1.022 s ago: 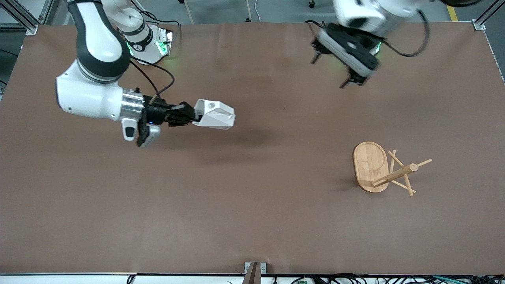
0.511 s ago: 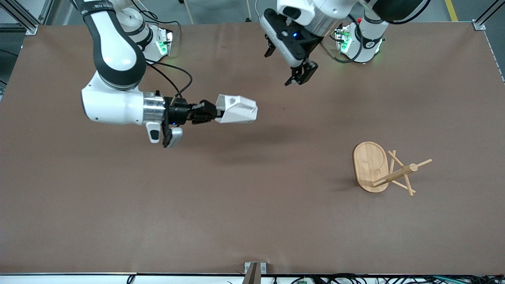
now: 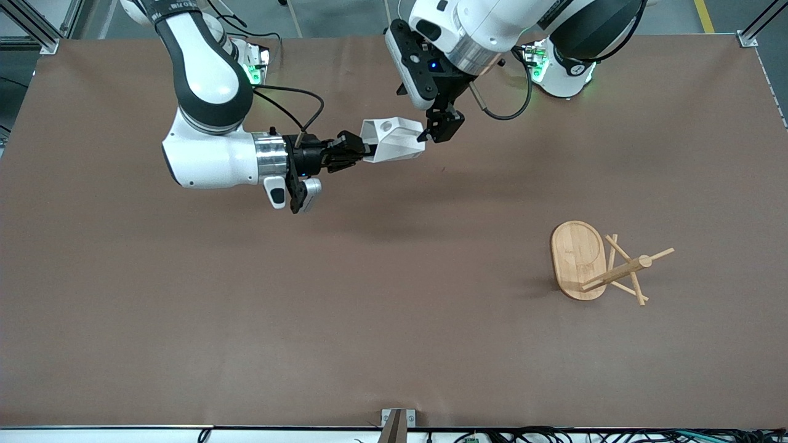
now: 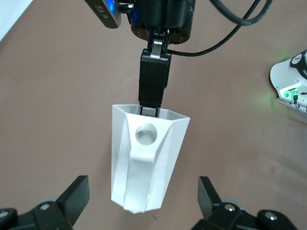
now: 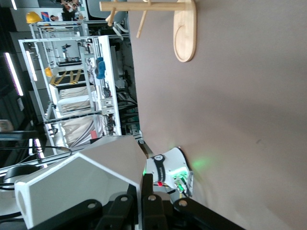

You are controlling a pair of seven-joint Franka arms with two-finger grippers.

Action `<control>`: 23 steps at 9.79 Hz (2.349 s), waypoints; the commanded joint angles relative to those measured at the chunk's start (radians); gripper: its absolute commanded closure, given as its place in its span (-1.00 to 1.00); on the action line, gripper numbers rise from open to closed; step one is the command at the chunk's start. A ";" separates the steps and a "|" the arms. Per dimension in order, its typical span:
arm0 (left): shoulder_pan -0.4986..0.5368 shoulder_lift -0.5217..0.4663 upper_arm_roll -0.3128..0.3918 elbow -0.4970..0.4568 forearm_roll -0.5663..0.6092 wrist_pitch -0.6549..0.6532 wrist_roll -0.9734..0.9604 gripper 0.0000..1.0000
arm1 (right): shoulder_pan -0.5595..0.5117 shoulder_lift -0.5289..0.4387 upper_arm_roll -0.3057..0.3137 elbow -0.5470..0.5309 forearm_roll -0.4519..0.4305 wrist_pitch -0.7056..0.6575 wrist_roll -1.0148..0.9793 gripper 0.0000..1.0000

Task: Hang cup on rack
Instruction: 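Close the left gripper on the cup held by the right gripper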

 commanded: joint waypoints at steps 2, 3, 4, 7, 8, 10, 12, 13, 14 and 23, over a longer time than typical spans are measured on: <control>0.007 -0.030 -0.017 -0.070 0.004 -0.027 0.018 -1.00 | 0.022 0.004 -0.005 0.008 0.040 -0.015 -0.008 0.98; 0.009 -0.036 -0.017 -0.074 0.004 -0.046 0.024 -1.00 | 0.020 0.004 -0.002 0.008 0.055 -0.015 -0.008 0.98; 0.010 -0.037 -0.018 -0.088 0.005 -0.049 0.036 -1.00 | 0.020 0.004 -0.002 0.008 0.096 -0.015 -0.008 0.98; 0.036 -0.059 -0.018 -0.122 0.004 -0.049 0.133 -1.00 | 0.016 -0.004 -0.003 0.006 0.129 -0.073 0.001 0.98; 0.038 -0.063 -0.017 -0.125 0.004 -0.049 0.148 -1.00 | 0.014 -0.010 -0.003 0.001 0.128 -0.087 0.019 0.98; 0.056 -0.063 -0.015 -0.127 0.001 -0.049 0.185 -1.00 | 0.017 -0.012 -0.003 0.003 0.129 -0.098 0.039 0.98; 0.056 -0.065 -0.017 -0.131 -0.001 -0.048 0.185 -1.00 | 0.013 -0.012 -0.002 0.008 0.129 -0.098 0.058 0.98; 0.056 -0.063 -0.018 -0.131 -0.001 -0.048 0.185 -1.00 | 0.011 -0.012 -0.002 0.009 0.131 -0.098 0.061 0.98; 0.056 -0.063 -0.018 -0.131 -0.001 -0.048 0.187 -0.97 | 0.011 -0.010 -0.003 0.014 0.153 -0.096 0.061 0.98; 0.058 -0.062 -0.018 -0.116 0.002 -0.013 0.266 0.97 | 0.013 -0.007 -0.005 0.034 0.192 -0.095 0.102 0.97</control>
